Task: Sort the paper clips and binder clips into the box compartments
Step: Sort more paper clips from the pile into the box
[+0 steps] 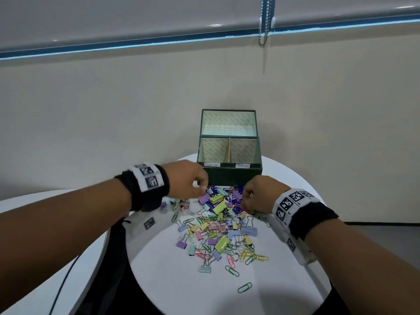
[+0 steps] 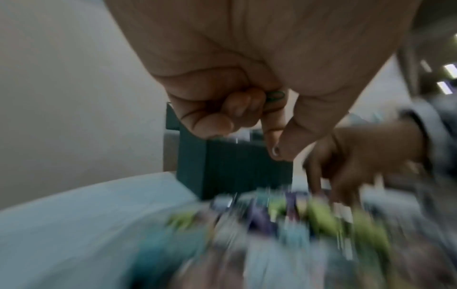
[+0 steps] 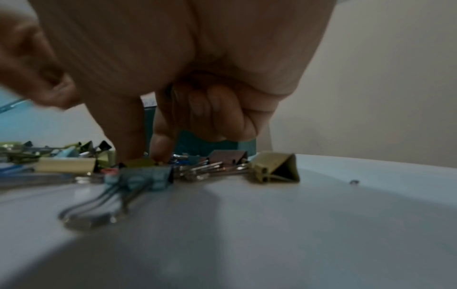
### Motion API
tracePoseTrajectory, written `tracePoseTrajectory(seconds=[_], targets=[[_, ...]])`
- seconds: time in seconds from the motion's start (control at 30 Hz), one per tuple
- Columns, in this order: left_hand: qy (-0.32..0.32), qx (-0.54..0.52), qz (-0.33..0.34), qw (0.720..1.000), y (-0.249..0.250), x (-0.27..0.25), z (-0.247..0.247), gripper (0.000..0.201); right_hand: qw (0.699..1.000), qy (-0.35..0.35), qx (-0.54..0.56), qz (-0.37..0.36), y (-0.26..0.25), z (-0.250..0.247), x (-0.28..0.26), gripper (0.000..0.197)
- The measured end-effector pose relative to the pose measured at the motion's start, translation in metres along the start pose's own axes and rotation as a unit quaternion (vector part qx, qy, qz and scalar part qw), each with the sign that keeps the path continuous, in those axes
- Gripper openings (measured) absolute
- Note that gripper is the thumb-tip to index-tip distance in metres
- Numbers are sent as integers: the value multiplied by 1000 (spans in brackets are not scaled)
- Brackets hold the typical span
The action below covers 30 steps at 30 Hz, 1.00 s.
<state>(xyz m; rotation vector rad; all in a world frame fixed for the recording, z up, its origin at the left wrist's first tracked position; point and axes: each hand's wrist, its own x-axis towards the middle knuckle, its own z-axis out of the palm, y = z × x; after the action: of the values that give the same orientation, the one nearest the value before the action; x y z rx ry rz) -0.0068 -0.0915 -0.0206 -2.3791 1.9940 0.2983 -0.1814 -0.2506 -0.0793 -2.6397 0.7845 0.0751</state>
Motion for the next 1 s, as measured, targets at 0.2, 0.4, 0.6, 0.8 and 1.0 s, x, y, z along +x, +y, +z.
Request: tracePoseTrajectory(seconds=[0.2, 0.4, 0.6, 0.8, 1.0], targets=[[128, -126, -55, 982, 22, 62, -35, 16, 1000, -4, -21, -5, 2, 3, 5, 14], [70, -192, -87, 975, 34, 110, -32, 33, 999, 33, -12, -21, 4, 2, 4, 10], [104, -298, -90, 945, 19, 88, -25, 34, 994, 106, 21, -19, 9, 3, 6, 18], [169, -164, -94, 967, 5, 8, -14, 4, 987, 141, 61, -49, 3, -9, 0, 20], [72, 17, -192, 979, -2, -46, 27, 18, 978, 208, -3, -22, -4, -48, 36, 17]])
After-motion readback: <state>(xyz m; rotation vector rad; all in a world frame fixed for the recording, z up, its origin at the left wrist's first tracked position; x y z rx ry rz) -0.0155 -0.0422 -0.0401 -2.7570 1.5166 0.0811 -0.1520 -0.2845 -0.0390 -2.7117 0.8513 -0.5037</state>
